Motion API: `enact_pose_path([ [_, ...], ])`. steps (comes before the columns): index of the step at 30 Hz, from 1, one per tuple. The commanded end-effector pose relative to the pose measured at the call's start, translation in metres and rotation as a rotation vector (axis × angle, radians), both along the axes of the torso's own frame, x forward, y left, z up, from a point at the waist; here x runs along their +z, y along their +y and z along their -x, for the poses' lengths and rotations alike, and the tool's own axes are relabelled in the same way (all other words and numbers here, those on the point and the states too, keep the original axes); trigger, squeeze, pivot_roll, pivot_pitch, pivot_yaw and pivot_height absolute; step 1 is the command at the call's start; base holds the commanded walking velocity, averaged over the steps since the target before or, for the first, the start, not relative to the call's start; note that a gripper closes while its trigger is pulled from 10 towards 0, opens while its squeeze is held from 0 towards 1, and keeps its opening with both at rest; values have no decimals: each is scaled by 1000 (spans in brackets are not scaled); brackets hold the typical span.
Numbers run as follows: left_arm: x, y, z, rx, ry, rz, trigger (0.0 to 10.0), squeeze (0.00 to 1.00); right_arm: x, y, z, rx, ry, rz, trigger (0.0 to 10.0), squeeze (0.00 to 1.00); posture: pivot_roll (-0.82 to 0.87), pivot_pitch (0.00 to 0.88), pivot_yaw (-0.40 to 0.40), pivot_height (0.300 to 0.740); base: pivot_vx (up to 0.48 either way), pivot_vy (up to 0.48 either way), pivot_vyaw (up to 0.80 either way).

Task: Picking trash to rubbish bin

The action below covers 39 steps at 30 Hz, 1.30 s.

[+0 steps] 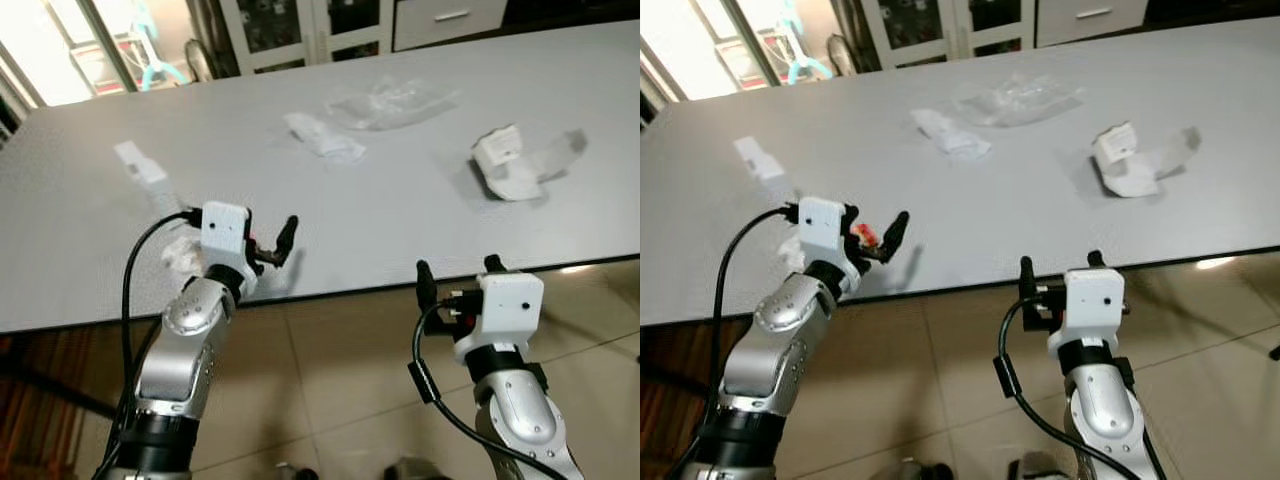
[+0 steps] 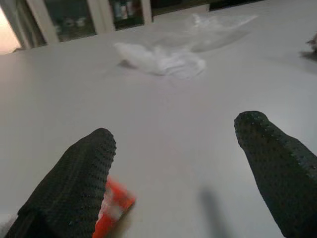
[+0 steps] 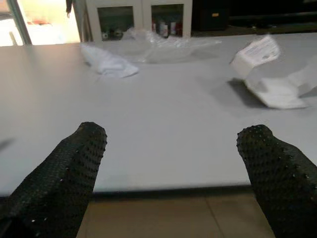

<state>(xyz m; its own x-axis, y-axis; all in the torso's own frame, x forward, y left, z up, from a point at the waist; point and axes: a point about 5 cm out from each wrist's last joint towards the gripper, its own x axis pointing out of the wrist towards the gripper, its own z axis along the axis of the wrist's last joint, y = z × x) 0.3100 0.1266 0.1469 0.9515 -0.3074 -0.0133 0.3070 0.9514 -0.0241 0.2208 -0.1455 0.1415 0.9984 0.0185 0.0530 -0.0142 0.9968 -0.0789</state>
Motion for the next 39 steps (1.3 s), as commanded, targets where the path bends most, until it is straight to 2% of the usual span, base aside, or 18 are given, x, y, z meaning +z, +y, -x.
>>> enact_pose_path([
  [1,-3,1,1,-1,15,-13,10000,0,0,0,2,-11,-2,-5,10000,0,-149,128,120,740,0,480,0],
  [16,-4,3,0,11,25,-36,10000,0,-1,3,0,-2,-3,-11,10000,0,-142,132,118,740,0,480,0],
  [18,-3,3,0,-1,16,-47,10000,0,-1,4,-1,3,-2,-9,10000,0,-142,132,118,740,0,0,0],
  [23,-3,-1,-1,-1,12,-9,10000,0,-1,4,-3,19,-2,56,10000,0,-139,132,114,740,0,0,0],
  [33,-10,-9,-6,35,14,13,10000,0,3,-6,-18,19,-24,98,10000,0,-131,104,70,740,0,0,0],
  [39,-8,-11,-11,66,-12,30,10000,0,4,-4,-27,74,-21,126,10000,0,-125,86,12,740,0,0,0],
])
